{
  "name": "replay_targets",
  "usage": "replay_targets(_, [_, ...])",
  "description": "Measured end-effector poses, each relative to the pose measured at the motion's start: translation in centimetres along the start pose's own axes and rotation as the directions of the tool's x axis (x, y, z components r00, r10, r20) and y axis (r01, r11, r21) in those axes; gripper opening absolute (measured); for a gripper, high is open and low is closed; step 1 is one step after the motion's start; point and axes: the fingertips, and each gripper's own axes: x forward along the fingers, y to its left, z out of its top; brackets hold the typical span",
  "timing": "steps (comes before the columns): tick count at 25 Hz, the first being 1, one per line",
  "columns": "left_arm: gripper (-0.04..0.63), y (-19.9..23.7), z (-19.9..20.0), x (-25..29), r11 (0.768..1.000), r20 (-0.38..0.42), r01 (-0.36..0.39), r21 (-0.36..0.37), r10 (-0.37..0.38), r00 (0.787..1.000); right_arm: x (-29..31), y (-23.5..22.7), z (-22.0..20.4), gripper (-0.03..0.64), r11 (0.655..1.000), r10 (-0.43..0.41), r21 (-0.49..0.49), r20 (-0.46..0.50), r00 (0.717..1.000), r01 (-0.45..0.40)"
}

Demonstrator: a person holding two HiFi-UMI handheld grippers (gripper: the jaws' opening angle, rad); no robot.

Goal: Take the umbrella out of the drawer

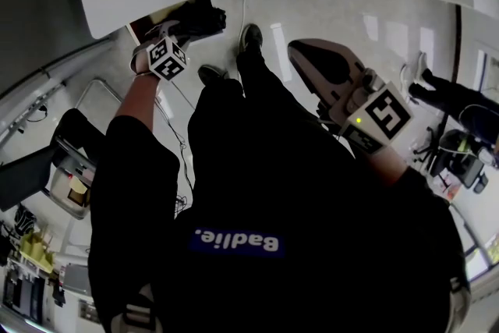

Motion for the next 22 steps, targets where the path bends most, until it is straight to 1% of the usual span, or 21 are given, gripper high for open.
replay_targets(5, [0.225, 0.6, -1.0, 2.3, 0.999, -0.052, 0.032, 0.044, -0.029, 0.998, -0.2, -1.1, -1.0, 0.026, 0.999, -0.034, 0.02, -0.023, 0.999, 0.034])
replay_targets(9, [0.261, 0.7, -1.6, 4.1, 0.993, -0.099, 0.073, 0.088, -0.065, 0.993, -0.2, -2.0, -1.7, 0.026, 0.997, -0.06, 0.036, -0.039, 0.997, 0.061])
replay_targets(14, [0.291, 0.6, -2.4, 5.8, 0.987, -0.142, 0.108, 0.116, -0.091, 0.986, 0.1, -2.4, -2.4, 0.026, 0.996, -0.071, 0.049, -0.041, 0.997, 0.073])
replay_targets(22, [0.292, 0.9, -2.8, 8.0, 0.974, -0.197, 0.139, 0.179, -0.103, 0.975, 0.4, -2.9, -3.3, 0.026, 0.994, -0.085, 0.063, -0.037, 0.996, 0.087])
